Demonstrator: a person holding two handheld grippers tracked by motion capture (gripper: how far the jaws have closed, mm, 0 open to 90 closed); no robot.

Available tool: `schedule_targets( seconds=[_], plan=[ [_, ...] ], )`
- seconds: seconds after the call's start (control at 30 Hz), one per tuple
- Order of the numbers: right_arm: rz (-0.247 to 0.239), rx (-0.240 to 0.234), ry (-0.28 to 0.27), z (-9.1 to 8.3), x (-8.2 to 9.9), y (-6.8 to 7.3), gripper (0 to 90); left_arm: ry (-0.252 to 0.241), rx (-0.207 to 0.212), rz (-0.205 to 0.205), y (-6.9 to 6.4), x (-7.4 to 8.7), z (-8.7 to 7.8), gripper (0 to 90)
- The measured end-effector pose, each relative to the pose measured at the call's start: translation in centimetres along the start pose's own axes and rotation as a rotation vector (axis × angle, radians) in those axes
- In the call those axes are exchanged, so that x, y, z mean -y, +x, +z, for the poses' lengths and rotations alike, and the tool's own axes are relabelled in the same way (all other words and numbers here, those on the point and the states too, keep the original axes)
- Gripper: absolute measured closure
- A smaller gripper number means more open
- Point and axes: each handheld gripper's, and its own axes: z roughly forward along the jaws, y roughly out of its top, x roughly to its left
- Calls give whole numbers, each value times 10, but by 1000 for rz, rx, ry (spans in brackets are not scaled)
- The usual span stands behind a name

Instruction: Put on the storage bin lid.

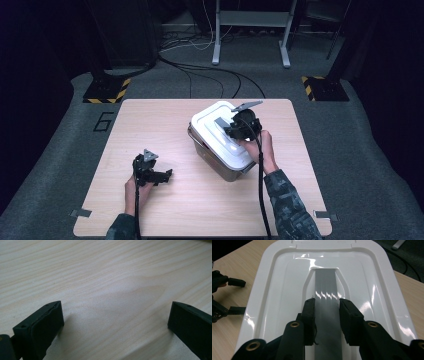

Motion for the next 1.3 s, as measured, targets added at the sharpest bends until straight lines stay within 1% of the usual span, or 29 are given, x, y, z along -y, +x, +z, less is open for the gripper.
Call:
schedule_targets(
  seconds=[0.17,0.23,0.33,0.37,0.5,0.6,0.63,0.67,0.77,0.8,0.83,0.87,0.9,1.17,1.23,1.27,1.3],
  plan=[
    [4,-10,20,7,0,6,667,-4,1,-1,0,0,0,0],
    [-2,-12,25,10,0,7,667,-6,1,-2,0,0,0,0],
    [-9,-8,32,12,0,8,667,-4,0,-1,0,0,0,0],
    [-8,-7,36,13,0,9,667,-16,-1,-15,-1,0,1,0],
    [-20,-7,60,19,2,12,667,-10,-1,-9,-1,0,1,0],
    [-29,-7,69,22,3,13,667,-9,-1,-9,0,0,1,0],
    [-26,-1,67,23,3,14,666,-9,-1,-9,0,0,1,0],
    [-32,2,69,24,3,14,667,-7,0,-6,0,0,0,0],
    [-23,4,72,25,3,13,667,-13,2,-10,0,0,1,0],
    [-29,8,75,25,4,11,667,-12,2,-10,0,0,1,0],
    [-27,5,80,26,5,10,666,-13,2,-10,0,0,1,0],
    [-16,-1,72,26,6,9,667,-12,2,-9,0,0,1,0],
    [-16,-4,71,26,6,9,667,-12,2,-10,0,0,1,0],
    [-23,1,70,26,6,9,665,-13,-1,-9,-1,0,1,0],
    [-23,2,61,26,7,10,654,-13,-2,-9,-1,0,1,0],
    [-18,1,54,26,7,10,597,-13,-2,-9,-1,0,1,0],
    [-14,2,47,26,8,11,508,-13,-1,-9,-1,0,1,0]
  ],
)
